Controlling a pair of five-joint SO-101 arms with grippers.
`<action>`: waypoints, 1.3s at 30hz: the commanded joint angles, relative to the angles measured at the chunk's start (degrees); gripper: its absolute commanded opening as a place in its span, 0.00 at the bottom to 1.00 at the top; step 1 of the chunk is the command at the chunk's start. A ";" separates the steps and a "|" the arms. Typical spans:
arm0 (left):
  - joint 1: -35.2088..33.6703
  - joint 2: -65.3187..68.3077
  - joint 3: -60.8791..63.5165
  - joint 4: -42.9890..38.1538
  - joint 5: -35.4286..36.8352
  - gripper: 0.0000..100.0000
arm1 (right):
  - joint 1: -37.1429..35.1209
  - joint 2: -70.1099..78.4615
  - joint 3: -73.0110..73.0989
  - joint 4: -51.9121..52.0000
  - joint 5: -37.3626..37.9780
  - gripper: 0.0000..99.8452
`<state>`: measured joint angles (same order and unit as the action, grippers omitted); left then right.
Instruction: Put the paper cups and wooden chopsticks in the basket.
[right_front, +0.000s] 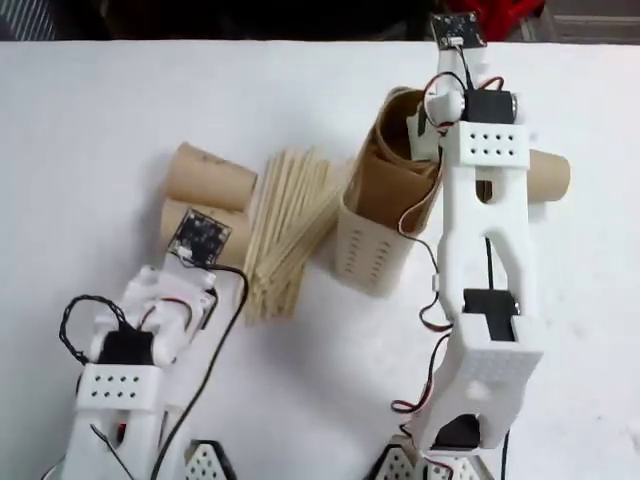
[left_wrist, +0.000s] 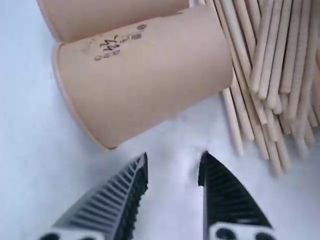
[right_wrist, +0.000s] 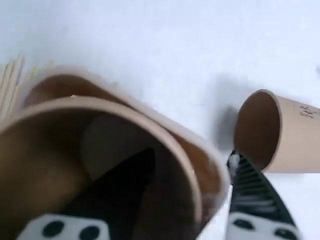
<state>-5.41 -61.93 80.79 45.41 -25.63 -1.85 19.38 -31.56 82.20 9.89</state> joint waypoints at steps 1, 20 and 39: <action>0.92 -1.01 -0.35 -1.14 -0.35 0.17 | 1.36 -8.22 -4.31 2.24 0.62 0.24; 0.92 -1.01 -0.35 -1.14 -0.44 0.17 | 11.91 -27.03 -3.43 9.36 28.92 0.24; 0.92 -1.01 -0.35 -1.14 -0.44 0.17 | 9.89 2.51 3.87 -13.76 21.27 0.24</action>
<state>-5.41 -61.93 80.79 45.41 -25.63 7.65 20.26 -27.34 71.38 31.69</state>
